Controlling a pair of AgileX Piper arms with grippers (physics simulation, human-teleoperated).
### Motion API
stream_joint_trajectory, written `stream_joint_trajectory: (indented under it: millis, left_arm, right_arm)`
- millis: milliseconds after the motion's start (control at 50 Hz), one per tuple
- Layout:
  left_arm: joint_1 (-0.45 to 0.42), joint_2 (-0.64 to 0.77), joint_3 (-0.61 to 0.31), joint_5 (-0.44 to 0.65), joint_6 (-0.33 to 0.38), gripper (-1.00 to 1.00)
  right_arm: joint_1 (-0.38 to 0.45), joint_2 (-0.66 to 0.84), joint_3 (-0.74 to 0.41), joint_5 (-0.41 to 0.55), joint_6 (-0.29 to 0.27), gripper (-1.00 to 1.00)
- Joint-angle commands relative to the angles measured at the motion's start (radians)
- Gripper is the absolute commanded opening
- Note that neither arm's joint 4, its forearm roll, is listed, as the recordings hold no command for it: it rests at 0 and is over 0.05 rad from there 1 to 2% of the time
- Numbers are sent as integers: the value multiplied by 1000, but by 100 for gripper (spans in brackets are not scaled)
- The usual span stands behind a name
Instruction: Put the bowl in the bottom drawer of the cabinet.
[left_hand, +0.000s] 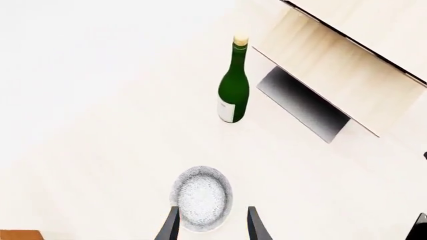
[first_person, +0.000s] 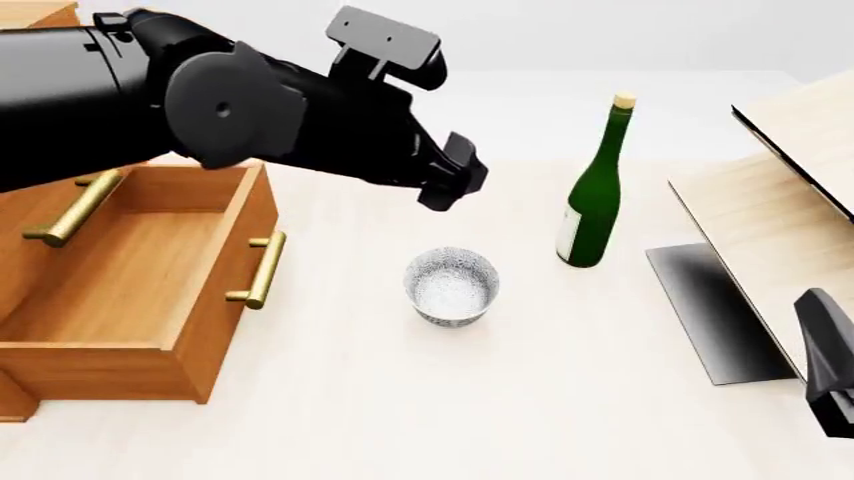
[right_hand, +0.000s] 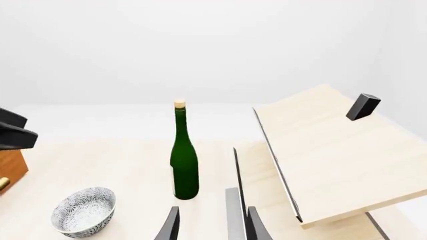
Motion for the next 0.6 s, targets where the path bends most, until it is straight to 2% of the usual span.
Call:
stream_joint_trajectory:
  millis: [20, 60, 80, 360, 460, 480, 600]
  left_arm:
    - [-11, 77, -68, 48, -26, 100]
    - [-3, 92, -79, 56, -4, 100]
    - [-10, 95, -83, 56, -23, 100]
    - [2, 169, -135, 78, -32, 100]
    - [-5, 221, -183, 94, -39, 100]
    - [-16, 344, -274, 130, -67, 100]
    - [-20, 361, -281, 132, -75, 100]
  right_arm:
    - [0, 0, 0, 0, 0, 100]
    - [0, 0, 0, 0, 0, 100]
    - [0, 0, 0, 0, 0, 100]
    - [0, 0, 0, 0, 0, 100]
    - [0, 0, 0, 0, 0, 100]
    - [0, 0, 0, 0, 0, 100]
    - [0, 0, 0, 0, 0, 100]
